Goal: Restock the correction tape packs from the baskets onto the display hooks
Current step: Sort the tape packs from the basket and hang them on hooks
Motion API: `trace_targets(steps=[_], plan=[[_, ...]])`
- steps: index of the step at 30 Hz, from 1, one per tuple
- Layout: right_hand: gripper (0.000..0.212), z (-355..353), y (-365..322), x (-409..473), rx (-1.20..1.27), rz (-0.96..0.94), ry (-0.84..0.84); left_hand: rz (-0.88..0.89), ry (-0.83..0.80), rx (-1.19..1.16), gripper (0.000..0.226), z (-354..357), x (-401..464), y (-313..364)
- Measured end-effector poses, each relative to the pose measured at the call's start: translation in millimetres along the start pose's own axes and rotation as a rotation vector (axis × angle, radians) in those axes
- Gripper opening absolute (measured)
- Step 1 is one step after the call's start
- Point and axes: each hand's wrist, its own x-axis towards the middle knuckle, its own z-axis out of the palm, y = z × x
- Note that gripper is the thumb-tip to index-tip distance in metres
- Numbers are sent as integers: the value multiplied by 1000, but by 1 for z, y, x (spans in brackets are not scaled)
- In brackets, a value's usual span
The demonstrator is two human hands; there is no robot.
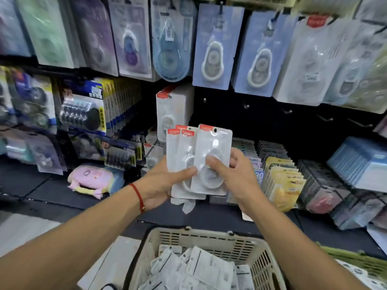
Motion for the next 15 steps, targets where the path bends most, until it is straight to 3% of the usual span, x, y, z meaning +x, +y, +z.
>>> trace_targets(steps=[3,8,11,15], plan=[[31,-5,-18,23,-69,-106,49,77,150,100,63,-13,10,17],[25,2,-26,63,-114,-96,52,212,489,157,73,-41,12,6],[28,11,-30,81,-102,-118,69,272,572,153,84,-50,16,2],[30,23,-32,95,-82,-142,111,330,594,163,81,-51,19,0]])
